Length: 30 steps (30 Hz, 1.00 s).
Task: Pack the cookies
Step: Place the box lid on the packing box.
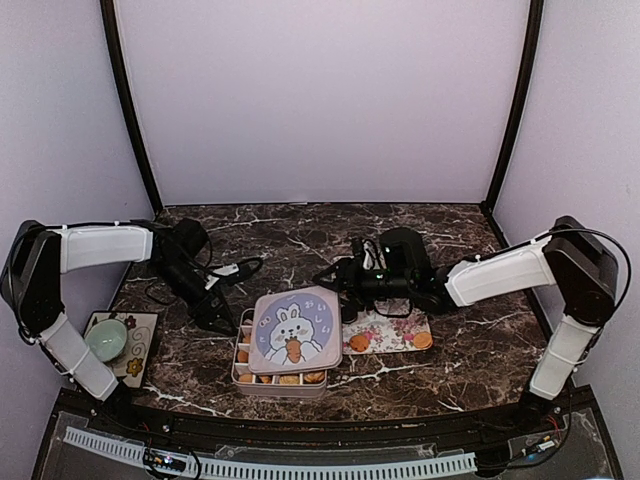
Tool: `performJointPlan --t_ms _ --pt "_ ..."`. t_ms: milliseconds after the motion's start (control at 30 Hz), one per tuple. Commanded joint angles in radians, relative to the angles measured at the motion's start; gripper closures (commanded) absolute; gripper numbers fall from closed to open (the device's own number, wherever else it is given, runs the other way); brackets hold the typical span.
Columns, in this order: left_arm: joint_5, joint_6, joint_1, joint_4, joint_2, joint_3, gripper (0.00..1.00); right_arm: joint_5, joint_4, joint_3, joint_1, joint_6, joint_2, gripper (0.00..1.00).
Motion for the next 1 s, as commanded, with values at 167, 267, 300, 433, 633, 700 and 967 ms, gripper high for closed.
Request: performJointPlan --t_ms 167,267,300,433,633,700,967 --pt "0.049 -0.015 -0.013 -0.007 -0.001 0.029 0.2 0.104 -0.45 0.107 0.024 -0.18 0.029 0.38" --pt "0.049 -0.02 -0.021 0.004 0.01 0.033 0.2 0.123 -0.519 0.147 0.034 -0.218 0.029 0.38" --pt "0.048 -0.023 -0.024 0.011 0.013 0.033 0.2 0.127 -0.54 0.16 0.041 -0.229 0.031 0.38" --pt "0.041 -0.038 -0.04 0.038 0.024 0.035 0.17 0.147 -0.625 0.224 0.067 -0.274 0.047 0.37" --pt "0.041 -0.048 -0.051 0.053 0.028 0.028 0.12 0.139 -0.676 0.31 0.1 -0.293 0.089 0.36" --pt "0.034 -0.048 -0.05 0.061 0.023 0.018 0.12 0.132 -0.693 0.333 0.108 -0.3 0.109 0.36" --pt "-0.015 -0.048 -0.052 0.089 0.033 -0.012 0.15 0.154 -0.739 0.371 0.127 -0.334 0.146 0.35"
